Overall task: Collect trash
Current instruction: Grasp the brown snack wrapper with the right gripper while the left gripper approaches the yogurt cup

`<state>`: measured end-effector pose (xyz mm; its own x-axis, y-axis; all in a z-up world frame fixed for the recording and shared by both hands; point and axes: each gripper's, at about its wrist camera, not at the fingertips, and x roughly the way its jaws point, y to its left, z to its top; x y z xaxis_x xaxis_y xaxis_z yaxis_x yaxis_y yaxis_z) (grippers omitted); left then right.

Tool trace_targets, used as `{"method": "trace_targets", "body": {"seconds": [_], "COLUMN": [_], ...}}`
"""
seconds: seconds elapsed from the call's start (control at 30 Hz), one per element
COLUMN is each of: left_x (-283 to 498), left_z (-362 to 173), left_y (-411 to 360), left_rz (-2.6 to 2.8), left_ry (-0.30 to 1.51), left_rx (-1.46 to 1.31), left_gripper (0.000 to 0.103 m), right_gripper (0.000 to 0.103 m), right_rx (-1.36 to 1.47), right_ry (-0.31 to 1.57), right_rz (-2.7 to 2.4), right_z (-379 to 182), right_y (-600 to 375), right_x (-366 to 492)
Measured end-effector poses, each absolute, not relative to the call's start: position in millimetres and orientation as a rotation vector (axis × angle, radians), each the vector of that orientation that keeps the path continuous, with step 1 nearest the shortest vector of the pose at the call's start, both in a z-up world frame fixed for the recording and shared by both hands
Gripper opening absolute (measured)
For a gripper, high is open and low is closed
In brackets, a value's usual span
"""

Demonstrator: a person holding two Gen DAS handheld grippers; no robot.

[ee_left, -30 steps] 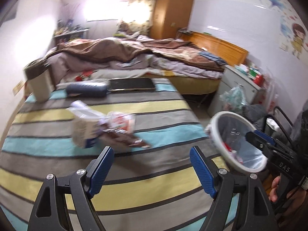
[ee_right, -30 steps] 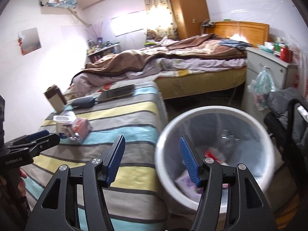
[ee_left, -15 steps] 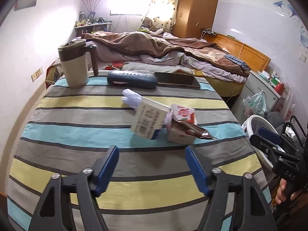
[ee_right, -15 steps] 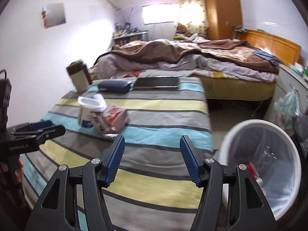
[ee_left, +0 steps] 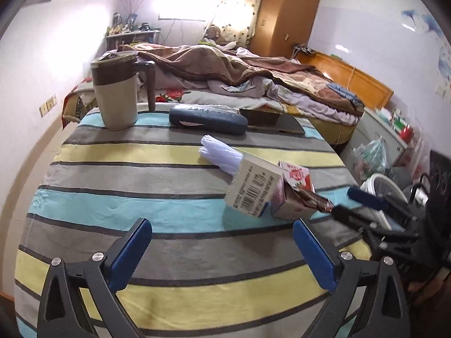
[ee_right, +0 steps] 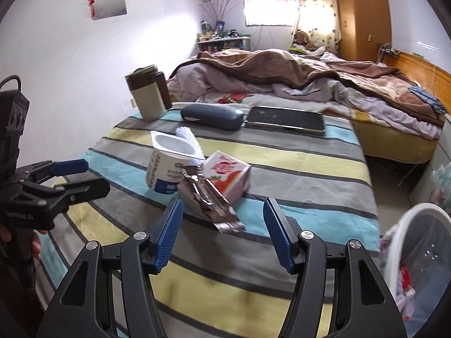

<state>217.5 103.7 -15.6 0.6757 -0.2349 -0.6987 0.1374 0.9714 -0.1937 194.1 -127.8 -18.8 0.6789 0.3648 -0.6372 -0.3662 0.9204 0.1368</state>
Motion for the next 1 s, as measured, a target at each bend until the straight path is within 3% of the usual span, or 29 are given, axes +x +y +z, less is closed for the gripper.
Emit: {"method": "trace_targets", "body": {"seconds": [0.2, 0.57, 0.93, 1.0], "left_x": [229, 255, 278, 281], "left_z": [-15, -22, -32, -33], "left_y": [113, 94, 80, 77], "left_rz": [-0.211, -0.332, -0.357, -0.355], "left_ry": [0.786, 0.815, 0.836, 0.837], "left_rx": [-0.161, -0.133, -0.123, -0.12], "left_gripper": [0.101, 0.099, 0.099, 0.094], "right_gripper": [0.06, 0.026, 0.026, 0.026], "right_rx": [-0.042, -0.059, 0.013, 0.032], "right_ry": [0.739, 0.782, 0.782, 0.774], "right_rz": [0.421, 0.411, 0.41, 0.398], "right_z": [-25, -33, -33, -33], "right_y": [-114, -107, -114, -117], "right_x": [204, 209, 208, 207]}}
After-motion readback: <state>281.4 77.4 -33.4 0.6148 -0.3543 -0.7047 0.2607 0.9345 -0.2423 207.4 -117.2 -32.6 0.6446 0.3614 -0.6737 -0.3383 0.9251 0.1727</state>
